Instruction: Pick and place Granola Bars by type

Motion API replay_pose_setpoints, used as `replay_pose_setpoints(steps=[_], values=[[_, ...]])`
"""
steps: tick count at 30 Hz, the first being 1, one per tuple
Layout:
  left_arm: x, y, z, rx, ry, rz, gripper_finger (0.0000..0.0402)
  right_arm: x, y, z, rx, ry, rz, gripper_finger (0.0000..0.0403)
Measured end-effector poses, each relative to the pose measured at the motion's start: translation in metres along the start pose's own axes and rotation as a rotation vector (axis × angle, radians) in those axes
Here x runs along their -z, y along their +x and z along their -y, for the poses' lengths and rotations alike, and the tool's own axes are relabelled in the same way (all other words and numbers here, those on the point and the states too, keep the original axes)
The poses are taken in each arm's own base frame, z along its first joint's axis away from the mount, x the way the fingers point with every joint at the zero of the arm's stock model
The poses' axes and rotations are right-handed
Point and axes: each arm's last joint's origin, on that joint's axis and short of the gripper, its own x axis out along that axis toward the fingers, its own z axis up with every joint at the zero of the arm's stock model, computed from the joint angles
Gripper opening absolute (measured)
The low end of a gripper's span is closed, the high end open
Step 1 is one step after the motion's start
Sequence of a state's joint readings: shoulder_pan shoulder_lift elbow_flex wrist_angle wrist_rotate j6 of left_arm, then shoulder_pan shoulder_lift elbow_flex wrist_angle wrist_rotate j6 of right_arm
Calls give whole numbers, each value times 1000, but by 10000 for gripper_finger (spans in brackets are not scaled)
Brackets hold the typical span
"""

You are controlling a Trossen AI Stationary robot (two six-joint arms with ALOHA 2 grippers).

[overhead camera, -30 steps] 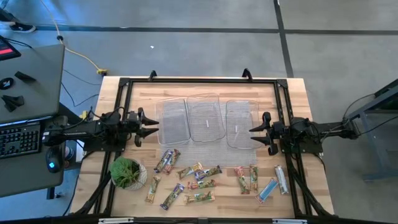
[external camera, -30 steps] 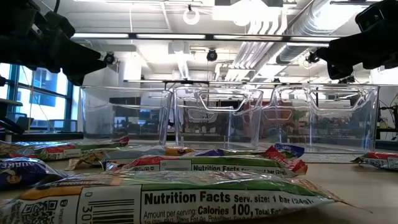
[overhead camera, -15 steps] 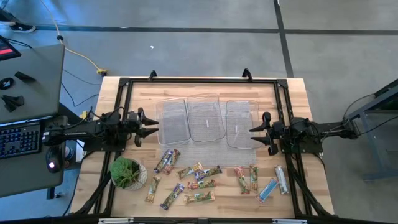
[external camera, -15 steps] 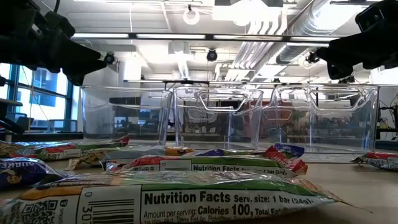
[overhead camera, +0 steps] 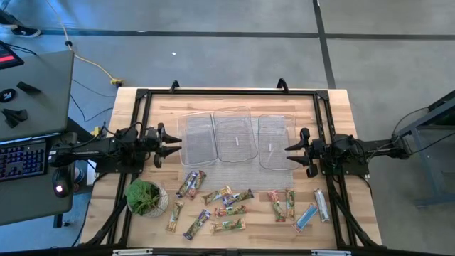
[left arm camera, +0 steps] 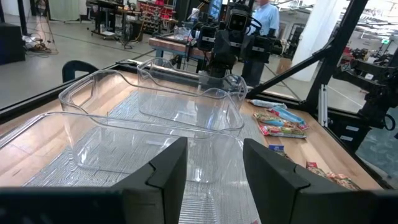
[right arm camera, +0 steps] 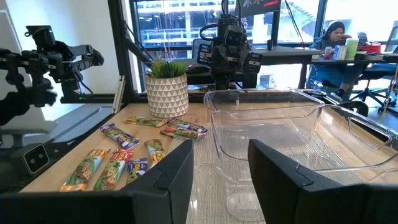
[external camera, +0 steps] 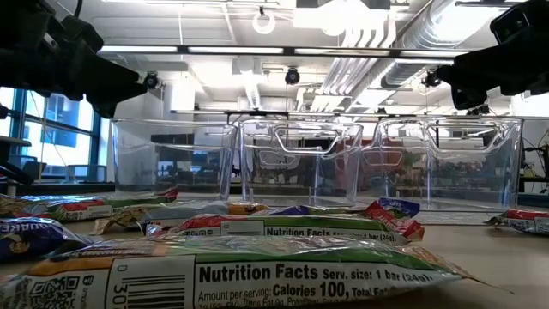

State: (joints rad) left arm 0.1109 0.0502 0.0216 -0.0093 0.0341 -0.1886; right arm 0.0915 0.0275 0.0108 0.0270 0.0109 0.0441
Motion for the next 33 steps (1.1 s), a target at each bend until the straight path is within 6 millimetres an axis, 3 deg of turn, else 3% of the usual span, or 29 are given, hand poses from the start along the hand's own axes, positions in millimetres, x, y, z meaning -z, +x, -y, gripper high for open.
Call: replay_pose_setpoints(steps=[16,27,33], values=[[-1,0,-1,-49,1,20,149,0,0,0,1,0,0,139],[-2,0,-3,-126,0,41,149,-6,-1,6,219,-98,56,139],[-3,0,-5,-168,-1,54,149,-28,-5,4,203,-151,286,139]])
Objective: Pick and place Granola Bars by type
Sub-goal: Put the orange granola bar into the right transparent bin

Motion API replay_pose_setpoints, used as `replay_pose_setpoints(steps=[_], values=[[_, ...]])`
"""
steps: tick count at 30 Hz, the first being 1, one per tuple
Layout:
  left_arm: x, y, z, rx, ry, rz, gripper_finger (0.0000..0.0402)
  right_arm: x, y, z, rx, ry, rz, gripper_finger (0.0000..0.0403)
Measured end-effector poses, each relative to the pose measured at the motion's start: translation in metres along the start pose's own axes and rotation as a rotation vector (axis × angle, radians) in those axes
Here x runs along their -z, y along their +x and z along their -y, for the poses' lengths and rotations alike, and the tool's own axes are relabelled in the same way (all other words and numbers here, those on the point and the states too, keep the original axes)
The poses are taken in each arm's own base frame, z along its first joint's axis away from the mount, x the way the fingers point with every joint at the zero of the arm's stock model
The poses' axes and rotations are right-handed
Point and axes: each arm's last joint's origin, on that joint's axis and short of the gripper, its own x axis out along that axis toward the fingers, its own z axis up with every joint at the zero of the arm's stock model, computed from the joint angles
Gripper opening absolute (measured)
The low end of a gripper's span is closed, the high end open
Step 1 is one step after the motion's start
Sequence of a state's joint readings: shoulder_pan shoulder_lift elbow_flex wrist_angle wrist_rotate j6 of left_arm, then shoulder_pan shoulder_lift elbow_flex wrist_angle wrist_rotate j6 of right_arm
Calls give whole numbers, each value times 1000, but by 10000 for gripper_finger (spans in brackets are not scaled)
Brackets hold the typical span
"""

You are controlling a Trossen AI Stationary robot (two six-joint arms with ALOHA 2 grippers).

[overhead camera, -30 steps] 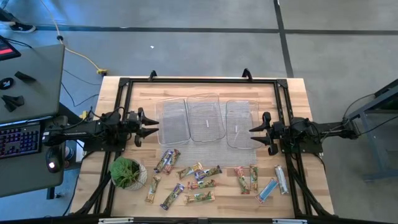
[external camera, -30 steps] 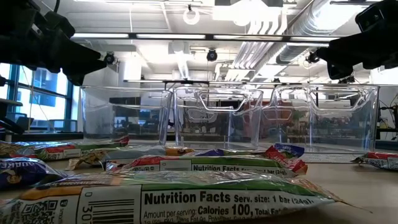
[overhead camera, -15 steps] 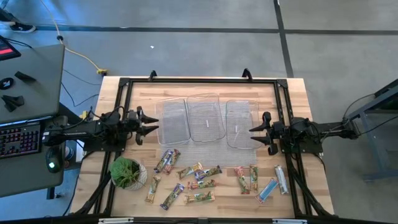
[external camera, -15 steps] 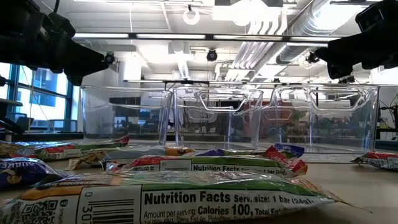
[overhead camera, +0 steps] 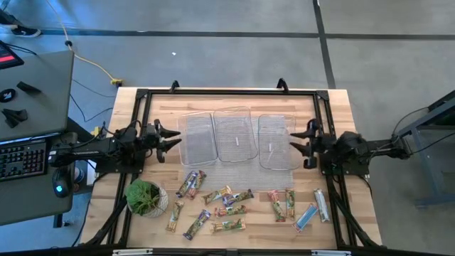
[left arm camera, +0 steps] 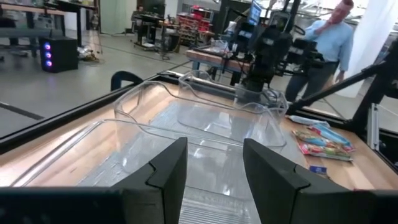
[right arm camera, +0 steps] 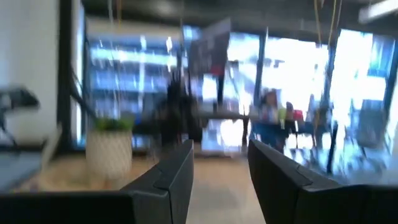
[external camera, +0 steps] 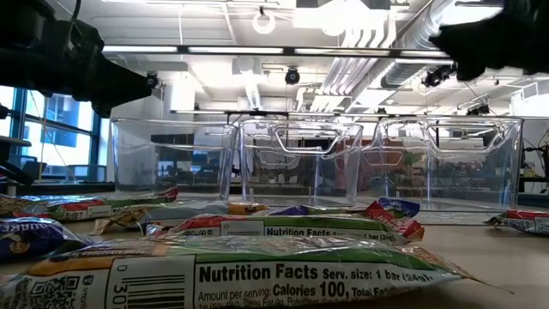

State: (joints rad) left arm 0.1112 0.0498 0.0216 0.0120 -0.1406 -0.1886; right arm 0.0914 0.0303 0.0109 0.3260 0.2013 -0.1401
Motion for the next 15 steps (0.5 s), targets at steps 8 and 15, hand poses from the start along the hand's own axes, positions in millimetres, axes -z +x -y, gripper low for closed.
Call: replay_pose_setpoints(steps=[8,15], values=[[0,0,0,-1,-2,-1,149,-24,-3,4,9,139,243,139],[0,0,0,11,-44,-7,149,-89,1,6,-179,128,379,139]])
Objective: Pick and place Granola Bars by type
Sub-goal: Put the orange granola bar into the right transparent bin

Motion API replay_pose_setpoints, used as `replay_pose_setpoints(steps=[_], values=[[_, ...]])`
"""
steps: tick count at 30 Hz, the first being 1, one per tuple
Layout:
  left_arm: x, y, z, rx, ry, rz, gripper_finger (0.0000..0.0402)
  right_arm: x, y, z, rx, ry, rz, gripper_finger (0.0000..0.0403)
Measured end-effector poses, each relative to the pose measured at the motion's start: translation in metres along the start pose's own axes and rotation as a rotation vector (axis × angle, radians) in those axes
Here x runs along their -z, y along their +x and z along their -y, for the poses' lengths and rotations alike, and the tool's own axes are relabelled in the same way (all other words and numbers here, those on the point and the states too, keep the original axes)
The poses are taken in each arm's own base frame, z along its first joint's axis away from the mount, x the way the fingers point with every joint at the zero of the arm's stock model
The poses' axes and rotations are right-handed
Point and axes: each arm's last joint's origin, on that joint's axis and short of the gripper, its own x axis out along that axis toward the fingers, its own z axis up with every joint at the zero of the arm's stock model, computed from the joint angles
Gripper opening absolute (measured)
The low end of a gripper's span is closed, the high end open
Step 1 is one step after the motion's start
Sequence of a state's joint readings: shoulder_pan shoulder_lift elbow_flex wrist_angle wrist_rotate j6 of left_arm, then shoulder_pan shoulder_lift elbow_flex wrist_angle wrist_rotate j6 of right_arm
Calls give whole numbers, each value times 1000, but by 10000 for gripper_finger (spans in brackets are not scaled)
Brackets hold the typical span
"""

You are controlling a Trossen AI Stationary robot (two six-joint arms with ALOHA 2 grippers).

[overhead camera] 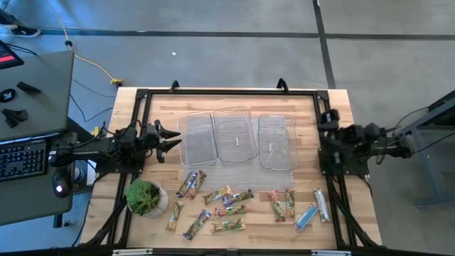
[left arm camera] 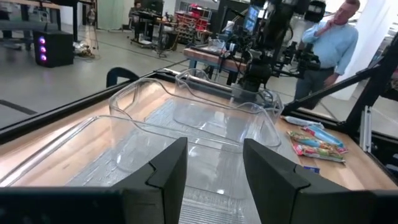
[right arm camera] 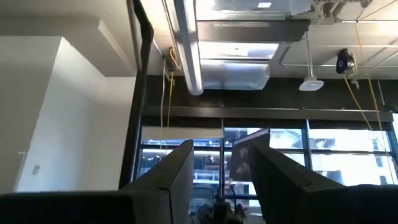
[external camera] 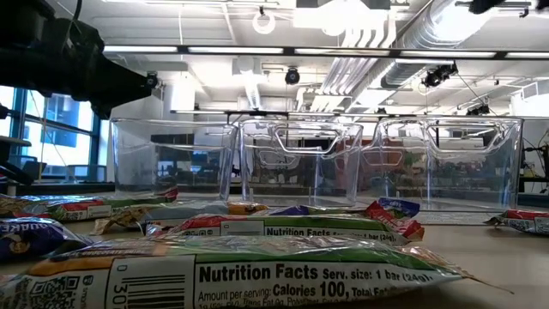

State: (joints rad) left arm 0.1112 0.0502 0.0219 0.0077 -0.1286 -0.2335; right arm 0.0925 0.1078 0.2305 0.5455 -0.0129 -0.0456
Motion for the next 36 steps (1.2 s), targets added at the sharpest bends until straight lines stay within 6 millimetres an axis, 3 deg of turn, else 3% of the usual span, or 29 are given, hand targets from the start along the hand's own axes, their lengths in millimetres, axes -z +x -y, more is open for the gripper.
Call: replay_pose_setpoints(steps=[5,10,14,17,21,24,29,36], values=[[0,0,0,1,-40,-1,149,-25,49,1,-21,90,-285,139],[0,0,0,3,-100,-2,149,-17,97,-3,-47,315,-812,139],[0,0,0,-8,-116,2,149,-10,109,-9,116,424,-1247,139],[0,0,0,-15,-116,5,149,-5,109,-16,289,525,-1464,139],[0,0,0,-16,-116,5,149,-2,105,-33,380,727,-1648,139],[0,0,0,-16,-116,5,149,9,91,-48,448,803,-1803,139],[0,0,0,-16,-116,5,149,43,54,-69,476,745,-2010,139],[0,0,0,-14,-142,5,149,101,1,-87,353,878,-2144,139]])
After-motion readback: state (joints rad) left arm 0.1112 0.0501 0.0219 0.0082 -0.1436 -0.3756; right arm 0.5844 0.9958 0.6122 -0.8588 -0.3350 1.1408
